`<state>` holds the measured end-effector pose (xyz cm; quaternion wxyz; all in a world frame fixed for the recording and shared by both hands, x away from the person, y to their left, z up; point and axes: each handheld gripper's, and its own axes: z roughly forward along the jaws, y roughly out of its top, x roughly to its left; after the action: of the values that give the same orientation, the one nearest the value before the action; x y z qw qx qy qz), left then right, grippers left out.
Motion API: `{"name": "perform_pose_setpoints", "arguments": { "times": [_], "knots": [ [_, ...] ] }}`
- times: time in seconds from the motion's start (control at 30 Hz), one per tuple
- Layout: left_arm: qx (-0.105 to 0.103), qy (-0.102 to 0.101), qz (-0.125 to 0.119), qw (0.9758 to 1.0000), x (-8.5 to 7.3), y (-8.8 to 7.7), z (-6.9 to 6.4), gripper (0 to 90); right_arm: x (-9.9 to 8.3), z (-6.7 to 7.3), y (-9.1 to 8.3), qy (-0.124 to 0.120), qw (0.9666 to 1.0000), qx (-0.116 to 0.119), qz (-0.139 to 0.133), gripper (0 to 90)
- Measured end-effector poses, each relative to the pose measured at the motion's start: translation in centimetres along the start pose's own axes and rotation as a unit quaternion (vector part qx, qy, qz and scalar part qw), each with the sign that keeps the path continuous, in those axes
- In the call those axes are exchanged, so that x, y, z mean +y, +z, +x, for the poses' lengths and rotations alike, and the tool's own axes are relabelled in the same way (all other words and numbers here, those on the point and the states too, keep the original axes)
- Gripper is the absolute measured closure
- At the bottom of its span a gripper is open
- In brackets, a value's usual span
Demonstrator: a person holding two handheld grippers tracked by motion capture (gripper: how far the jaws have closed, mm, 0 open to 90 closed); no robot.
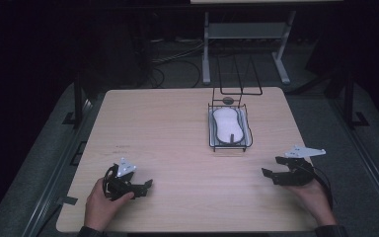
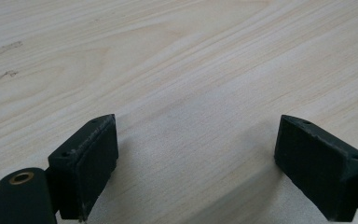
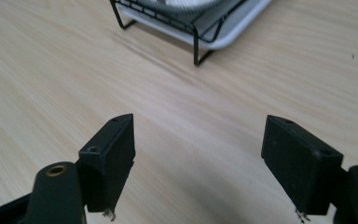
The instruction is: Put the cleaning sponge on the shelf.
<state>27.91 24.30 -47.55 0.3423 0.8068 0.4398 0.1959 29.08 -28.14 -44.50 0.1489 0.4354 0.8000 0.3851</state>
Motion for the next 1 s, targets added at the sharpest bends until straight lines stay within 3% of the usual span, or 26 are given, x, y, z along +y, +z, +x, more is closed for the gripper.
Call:
{"name": "perform_pose_setpoints", "arguments": {
  "times": [0.3, 0.57, 0.8, 1.0],
  "knots": [
    [0.000, 0.000, 0.000, 1.0000, 0.0, 0.0, 0.0, 12.7, -2.2, 0.2, 0.0, 0.005, 0.9996, -0.012, 0.024, 25.0],
    [0.000, 0.000, 0.000, 1.0000, 0.0, 0.0, 0.0, 12.7, -3.5, 0.4, 0.6, -0.004, 0.9990, -0.021, 0.040, 24.8],
    [0.000, 0.000, 0.000, 1.0000, 0.0, 0.0, 0.0, 12.7, -4.3, 0.7, 0.8, -0.019, 0.9993, -0.029, 0.013, 18.6],
    [0.000, 0.000, 0.000, 1.0000, 0.0, 0.0, 0.0, 12.7, -4.3, 0.6, 0.9, -0.017, 0.9992, -0.033, 0.016, 15.4]
  ]
}}
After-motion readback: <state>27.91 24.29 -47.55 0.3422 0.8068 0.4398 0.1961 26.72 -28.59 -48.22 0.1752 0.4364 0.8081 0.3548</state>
